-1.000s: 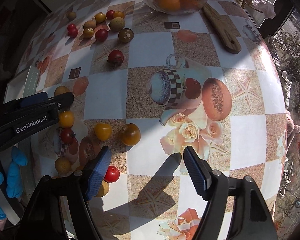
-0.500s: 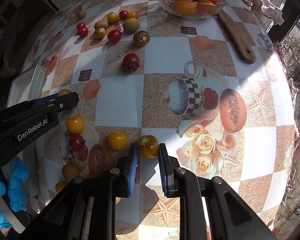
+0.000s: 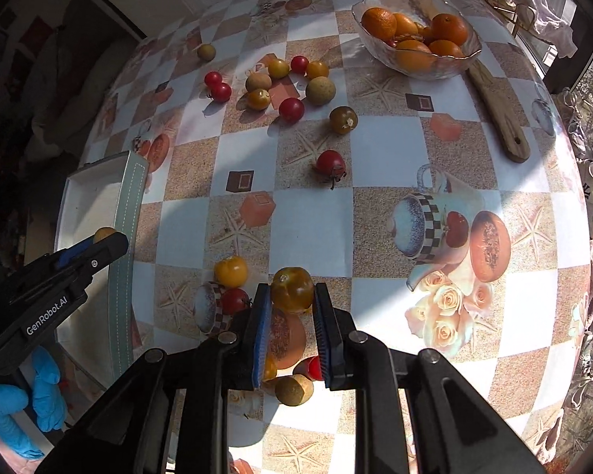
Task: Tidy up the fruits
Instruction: 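Carry both held fruits over the white tray, then open the left tool to drop the tan fruit while the right tool drops its tomato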
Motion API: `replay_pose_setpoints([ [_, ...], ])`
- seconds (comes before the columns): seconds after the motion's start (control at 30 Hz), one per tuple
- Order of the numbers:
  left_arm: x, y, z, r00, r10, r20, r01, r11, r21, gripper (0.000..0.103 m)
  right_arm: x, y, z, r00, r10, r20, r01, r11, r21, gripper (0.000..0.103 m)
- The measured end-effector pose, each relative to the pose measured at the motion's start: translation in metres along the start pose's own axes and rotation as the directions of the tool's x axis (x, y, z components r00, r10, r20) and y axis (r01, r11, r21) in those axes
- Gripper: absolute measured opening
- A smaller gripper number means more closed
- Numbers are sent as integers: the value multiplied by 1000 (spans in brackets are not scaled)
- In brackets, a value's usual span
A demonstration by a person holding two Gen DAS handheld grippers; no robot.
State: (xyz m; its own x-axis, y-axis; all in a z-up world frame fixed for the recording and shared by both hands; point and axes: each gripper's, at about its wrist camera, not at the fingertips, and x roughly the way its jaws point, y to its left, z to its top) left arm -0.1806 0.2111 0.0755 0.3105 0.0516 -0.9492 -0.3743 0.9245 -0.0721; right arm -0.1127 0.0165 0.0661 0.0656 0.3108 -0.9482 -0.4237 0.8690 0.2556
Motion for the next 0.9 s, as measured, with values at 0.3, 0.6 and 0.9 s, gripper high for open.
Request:
replay_pose_setpoints([
  [0.3,-10,95,-8,996,85,10,-83,988,-129,28,13,89,25,997,74,-31,-77,987,-144,23],
  [0.6,9,167,-24,985,174,-20,-174,964,-201,28,56,185,54,989,122,-84,-139,956,-257,23],
  [0.9,29,174,-29,980,196,-38,-200,963,-180,28,101,218,76,987,100,-129,-131,957,-258,23],
])
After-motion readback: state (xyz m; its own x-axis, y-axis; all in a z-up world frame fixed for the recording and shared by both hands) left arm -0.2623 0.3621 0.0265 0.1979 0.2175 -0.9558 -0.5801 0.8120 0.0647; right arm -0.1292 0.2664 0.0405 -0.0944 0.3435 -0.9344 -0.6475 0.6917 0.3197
